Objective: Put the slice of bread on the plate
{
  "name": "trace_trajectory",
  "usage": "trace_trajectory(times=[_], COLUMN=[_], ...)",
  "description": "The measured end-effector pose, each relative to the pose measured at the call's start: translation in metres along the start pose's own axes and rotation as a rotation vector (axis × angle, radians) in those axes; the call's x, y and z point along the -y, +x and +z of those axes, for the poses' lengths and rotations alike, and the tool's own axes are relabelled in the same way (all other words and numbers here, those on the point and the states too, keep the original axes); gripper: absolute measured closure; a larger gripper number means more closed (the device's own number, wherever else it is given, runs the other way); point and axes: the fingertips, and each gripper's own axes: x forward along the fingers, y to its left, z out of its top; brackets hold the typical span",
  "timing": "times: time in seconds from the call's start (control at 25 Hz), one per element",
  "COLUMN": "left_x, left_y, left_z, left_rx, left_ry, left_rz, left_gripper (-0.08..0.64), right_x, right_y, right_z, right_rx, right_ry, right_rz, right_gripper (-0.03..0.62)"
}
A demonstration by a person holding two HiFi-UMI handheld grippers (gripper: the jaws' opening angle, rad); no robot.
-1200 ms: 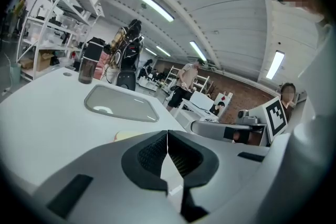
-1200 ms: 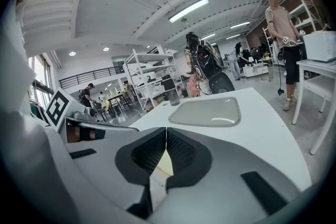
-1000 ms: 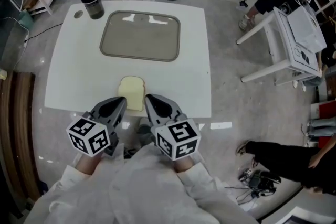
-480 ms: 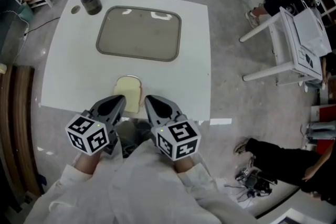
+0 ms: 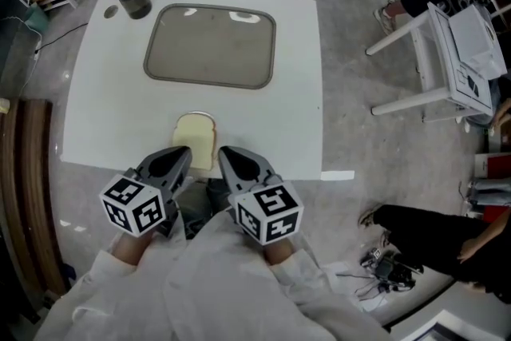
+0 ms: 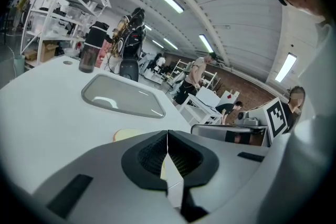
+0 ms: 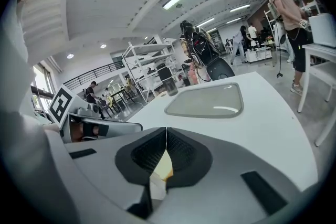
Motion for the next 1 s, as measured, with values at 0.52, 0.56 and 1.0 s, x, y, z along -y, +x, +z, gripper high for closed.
trace_trajectory(times=[0.52, 0.56, 1.0], left_x=[-0.035, -0.039, -0.075], left_y=[-0.007, -0.007, -0.006], left_z=[-0.01, -0.01, -0.027], left_rx=[-0.021, -0.02, -0.072], left_ry=[-0.072, -0.077, -0.125], left_rz=[0.056, 0.06, 0.087], left_gripper=[0.551, 0.551, 0.549], right_x=[0.003, 0.003, 0.007], right_y=[0.012, 0.014, 0.029], right_z=[-0.025, -0.027, -0.049], right_rx=[-0.045, -0.049, -0.103], right_ry=[0.114, 0.121, 0.158], right_rz=[-0.02, -0.02, -0.06], right_gripper=[0.577, 0.578, 0.577])
